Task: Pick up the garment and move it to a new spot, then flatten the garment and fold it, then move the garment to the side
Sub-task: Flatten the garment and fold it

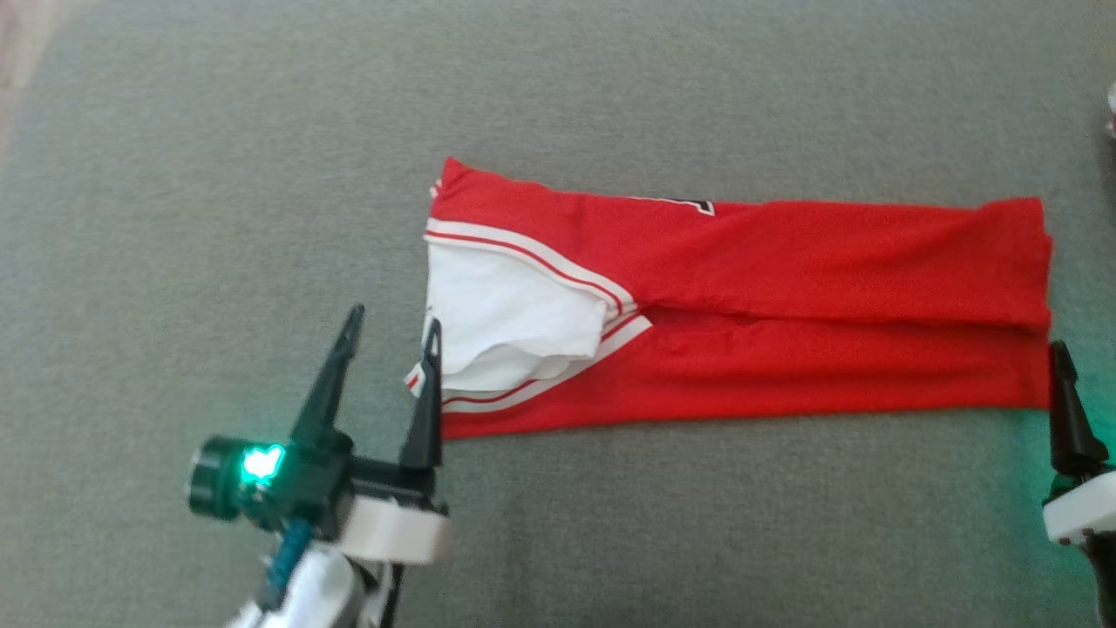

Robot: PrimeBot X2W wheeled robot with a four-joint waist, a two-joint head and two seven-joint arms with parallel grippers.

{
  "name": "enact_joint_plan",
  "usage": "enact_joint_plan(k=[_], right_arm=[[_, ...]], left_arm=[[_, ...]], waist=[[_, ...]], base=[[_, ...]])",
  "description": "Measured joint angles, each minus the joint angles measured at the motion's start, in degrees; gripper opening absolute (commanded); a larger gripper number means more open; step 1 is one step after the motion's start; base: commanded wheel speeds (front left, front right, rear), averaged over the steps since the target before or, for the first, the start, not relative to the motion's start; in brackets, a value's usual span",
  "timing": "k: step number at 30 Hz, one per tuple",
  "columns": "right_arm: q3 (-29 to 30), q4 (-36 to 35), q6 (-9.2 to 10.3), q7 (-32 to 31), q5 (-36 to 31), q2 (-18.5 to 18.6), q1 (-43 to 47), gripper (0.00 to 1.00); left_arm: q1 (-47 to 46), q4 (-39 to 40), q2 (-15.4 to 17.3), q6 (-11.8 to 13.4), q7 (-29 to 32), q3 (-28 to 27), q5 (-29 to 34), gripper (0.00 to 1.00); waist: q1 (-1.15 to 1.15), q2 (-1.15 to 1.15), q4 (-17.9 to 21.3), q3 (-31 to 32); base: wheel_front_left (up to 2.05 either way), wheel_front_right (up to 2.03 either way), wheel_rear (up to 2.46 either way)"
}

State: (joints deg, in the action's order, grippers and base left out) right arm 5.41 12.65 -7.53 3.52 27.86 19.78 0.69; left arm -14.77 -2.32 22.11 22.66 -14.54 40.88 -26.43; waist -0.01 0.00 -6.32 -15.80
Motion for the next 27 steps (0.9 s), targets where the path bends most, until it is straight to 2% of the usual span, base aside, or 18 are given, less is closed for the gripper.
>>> enact_joint_plan(k=[5,9,15,16,17,18,19,20,27], right_arm=[[3.79,4.61,0.00,-1.32,-2.77,-4.09,-2.98,1.00],[6.49,8.57,0.00,-1.59,-3.28,-5.23,-7.37,1.00],[10.20,16.14,0.00,-4.37,-5.75,-5.73,-8.31,1.00],[10.65,16.57,0.00,-5.10,-5.78,-6.21,-8.33,0.96],[10.95,16.63,0.00,-5.80,-5.78,-6.46,-8.36,0.76],[11.03,16.67,0.00,-6.42,-5.73,-6.47,-8.40,0.31],[11.05,16.61,0.00,-6.90,-5.41,-6.50,-8.42,0.04],[11.00,16.49,-0.01,-7.19,-4.88,-6.71,-8.46,0.00],[10.81,15.52,-0.01,-7.55,-4.56,-7.28,-8.35,0.00]], left_arm=[[4.97,1.97,-5.47,-0.56,-0.10,-4.67,6.71,1.00],[7.92,2.23,-9.25,-3.46,-0.15,-8.08,8.45,1.00],[10.39,1.86,-12.02,-7.21,-0.15,-12.72,12.16,1.00],[10.51,1.81,-12.36,-7.64,-0.15,-13.37,12.83,1.00],[10.55,1.79,-12.70,-8.16,-0.15,-13.84,13.43,1.00],[10.62,1.79,-13.12,-8.65,-0.15,-14.38,13.95,1.00],[10.73,1.78,-13.55,-9.02,-0.15,-15.00,14.52,1.00],[10.92,1.79,-13.86,-9.17,-0.15,-15.46,15.08,1.00],[12.83,1.47,-14.64,-11.15,-0.15,-17.60,18.95,1.00]], waist=[[0.00,0.00,-2.19,1.20],[0.01,0.00,-4.14,1.76],[0.01,0.00,-6.47,2.20],[0.01,0.00,-6.64,2.30],[0.00,0.00,-6.76,2.39],[0.00,0.00,-6.84,2.47],[0.00,0.00,-6.84,2.56],[0.01,0.00,-6.77,2.64],[0.01,0.00,-5.48,3.30]], base=[[0.00,0.00,0.00],[0.00,0.00,0.00],[0.00,0.00,0.00],[0.00,0.00,0.00],[0.00,0.00,0.00],[0.00,0.00,0.00],[0.00,0.00,0.00],[0.00,0.00,0.00],[0.00,0.00,0.00]])
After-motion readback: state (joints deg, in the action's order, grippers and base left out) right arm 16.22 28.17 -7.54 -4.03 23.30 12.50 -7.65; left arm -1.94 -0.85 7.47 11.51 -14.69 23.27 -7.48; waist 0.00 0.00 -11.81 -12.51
